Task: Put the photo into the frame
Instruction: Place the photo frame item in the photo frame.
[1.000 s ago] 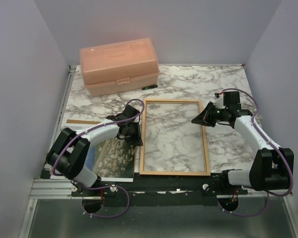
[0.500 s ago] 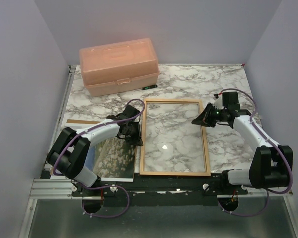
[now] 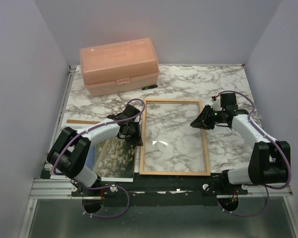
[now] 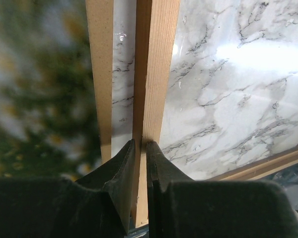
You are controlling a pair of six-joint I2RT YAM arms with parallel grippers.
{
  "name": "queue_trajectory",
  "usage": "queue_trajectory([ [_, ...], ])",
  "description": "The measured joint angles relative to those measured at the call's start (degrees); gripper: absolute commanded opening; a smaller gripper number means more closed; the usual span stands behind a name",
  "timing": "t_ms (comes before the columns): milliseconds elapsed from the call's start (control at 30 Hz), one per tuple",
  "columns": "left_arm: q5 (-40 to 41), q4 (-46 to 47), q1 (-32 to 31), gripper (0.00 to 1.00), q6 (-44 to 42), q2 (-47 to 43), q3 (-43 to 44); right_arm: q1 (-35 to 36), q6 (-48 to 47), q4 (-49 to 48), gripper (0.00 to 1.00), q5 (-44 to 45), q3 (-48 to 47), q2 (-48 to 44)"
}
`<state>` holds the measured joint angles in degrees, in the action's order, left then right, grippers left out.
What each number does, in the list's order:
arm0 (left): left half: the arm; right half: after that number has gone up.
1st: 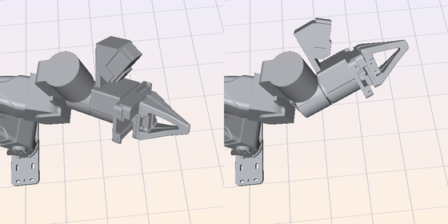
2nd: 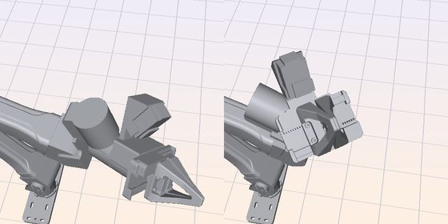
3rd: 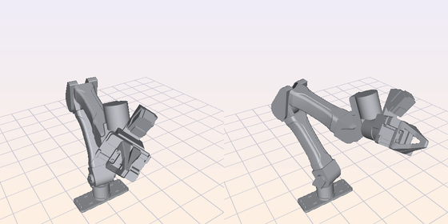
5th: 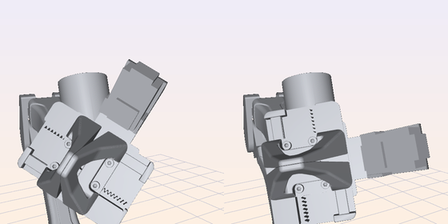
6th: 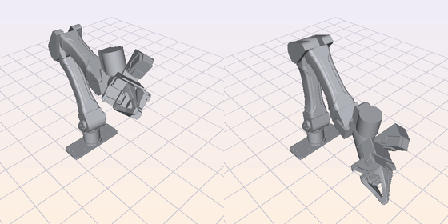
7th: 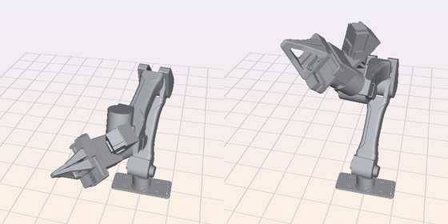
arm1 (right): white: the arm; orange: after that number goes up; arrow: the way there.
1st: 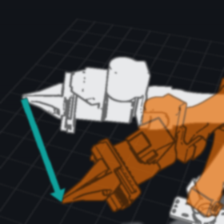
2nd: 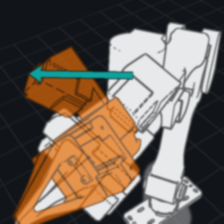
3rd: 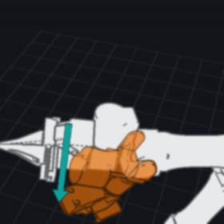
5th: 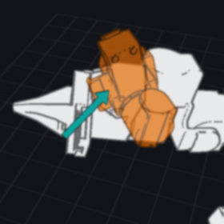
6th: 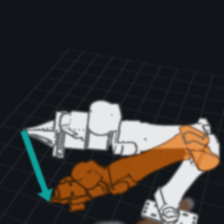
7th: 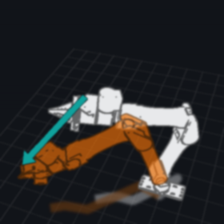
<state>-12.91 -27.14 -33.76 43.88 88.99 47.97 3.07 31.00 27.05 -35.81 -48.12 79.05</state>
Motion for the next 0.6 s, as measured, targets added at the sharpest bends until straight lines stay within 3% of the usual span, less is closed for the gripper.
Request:
queue_trajectory([
  [367,-0.2,-1.25,0.0,0.16,-0.94,1.07,1.11,0.55,-1.11,2.16,0.75,0.42,0.0,1.92],
  [600,-0.26,-1.53,0.0,0.16,-1.05,1.36,1.11,1.53,-1.88,2.71,0.91,1.55,0.0,2.29],
])
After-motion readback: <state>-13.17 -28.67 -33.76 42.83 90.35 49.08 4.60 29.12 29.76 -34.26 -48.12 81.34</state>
